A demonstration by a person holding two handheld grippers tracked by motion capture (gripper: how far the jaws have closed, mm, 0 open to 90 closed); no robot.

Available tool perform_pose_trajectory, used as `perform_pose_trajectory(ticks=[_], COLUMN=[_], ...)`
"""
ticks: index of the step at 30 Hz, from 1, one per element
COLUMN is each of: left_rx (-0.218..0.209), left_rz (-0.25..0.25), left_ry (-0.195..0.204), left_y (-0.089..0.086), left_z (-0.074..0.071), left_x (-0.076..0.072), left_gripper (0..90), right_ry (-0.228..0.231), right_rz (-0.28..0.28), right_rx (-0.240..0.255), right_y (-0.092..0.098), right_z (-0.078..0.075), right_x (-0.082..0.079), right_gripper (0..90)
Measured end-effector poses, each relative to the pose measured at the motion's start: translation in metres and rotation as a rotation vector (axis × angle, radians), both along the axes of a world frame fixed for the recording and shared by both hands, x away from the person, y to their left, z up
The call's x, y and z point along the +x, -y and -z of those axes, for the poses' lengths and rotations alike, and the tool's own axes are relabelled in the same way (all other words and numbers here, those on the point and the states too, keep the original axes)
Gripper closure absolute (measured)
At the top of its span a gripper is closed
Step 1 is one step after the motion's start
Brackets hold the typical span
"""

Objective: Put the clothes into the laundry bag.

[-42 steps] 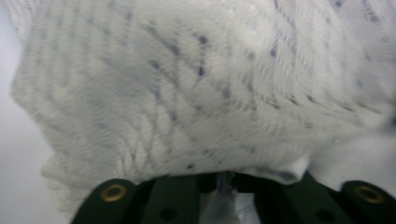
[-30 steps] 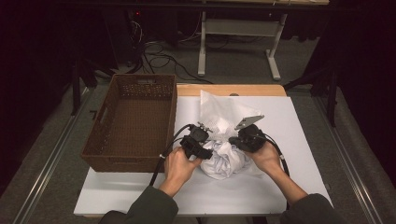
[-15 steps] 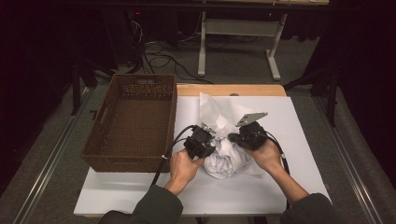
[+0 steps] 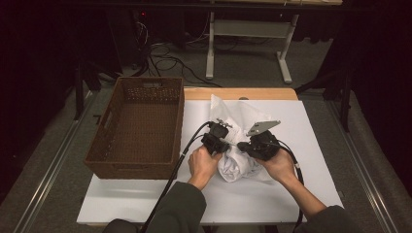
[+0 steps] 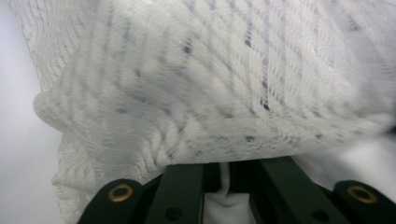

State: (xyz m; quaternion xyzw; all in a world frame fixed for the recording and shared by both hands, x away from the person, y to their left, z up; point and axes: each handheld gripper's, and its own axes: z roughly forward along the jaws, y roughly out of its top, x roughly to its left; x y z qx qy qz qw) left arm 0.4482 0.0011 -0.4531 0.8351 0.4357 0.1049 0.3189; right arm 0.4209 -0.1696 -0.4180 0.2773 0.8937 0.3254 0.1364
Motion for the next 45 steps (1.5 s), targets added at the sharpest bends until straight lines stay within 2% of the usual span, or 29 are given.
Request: perform_pose_trajectory(ticks=[2,5,8,12,16,18,20,25,29,32,35,37,38,40,41,43,45], left_rx=[0.021,0.037,0.027,0.024,0.005,0.004,-0.009,0.002,-0.015,-0.03,-0.038,-0.051,-0.05,-0.049,-0.061,-0.068,-0.066], left_rz=[0.013,0.023,0.021,0.02,0.03,0.042,0.042,0.042,0.042,0.047,0.05,0.058,0.065,0.069,0.061,0.071,0.086], left_ry=[0.008,0.001,-0.001,-0.014,-0.032,-0.027,-0.022,-0.038,-0.05,-0.048,-0.062,-0.084,-0.091,-0.077,-0.067,-0.054,-0.031], left_y=[-0.002,-0.007,-0.017,-0.032,-0.045,-0.049,-0.053,-0.056,-0.059,-0.058,-0.05,-0.042,-0.04,-0.035,-0.033,-0.031,-0.026], left_z=[-0.004,-0.009,-0.016,-0.02,-0.015,-0.012,-0.01,-0.003,0.001,0.001,0.004,0.007,0.008,0.009,0.008,0.003,-0.004], left_x=[-0.005,-0.013,-0.023,-0.037,-0.05,-0.057,-0.065,-0.068,-0.069,-0.07,-0.059,-0.05,-0.047,-0.042,-0.041,-0.039,-0.038], left_gripper=[73.0,61.0,53.7,50.4,50.3,50.3,50.3,50.1,50.2,51.0,53.9,59.0,65.7,78.3,81.5,84.5,85.2], right_ry=[-0.01,-0.023,-0.015,-0.02,-0.012,-0.019,-0.022,-0.018,-0.021,-0.019,-0.011,-0.009,-0.006,0.002,0.007,0.013,0.034], right_rz=[0.011,0.035,0.046,0.049,0.052,0.07,0.079,0.082,0.097,0.099,0.091,0.08,0.085,0.079,0.072,0.072,0.047], right_rx=[-0.018,-0.014,-0.033,-0.06,-0.084,-0.1,-0.096,-0.115,-0.115,-0.119,-0.114,-0.103,-0.086,-0.067,-0.061,-0.031,-0.009], right_y=[0.003,0.006,0.006,0.005,0.007,0.009,0.01,0.01,0.012,0.01,0.008,0.008,0.008,0.009,0.01,0.01,0.01], right_z=[0.008,0.014,0.016,0.018,0.022,0.024,0.025,0.025,0.027,0.026,0.024,0.021,0.02,0.016,0.014,0.007,-0.002], right_x=[0.004,0.009,0.011,0.012,0.016,0.019,0.022,0.023,0.026,0.024,0.022,0.021,0.02,0.019,0.018,0.015,0.013], right_gripper=[89.9,89.6,89.5,89.4,89.4,89.4,89.5,89.4,89.4,89.4,89.4,89.4,89.5,89.5,89.5,89.6,89.7])
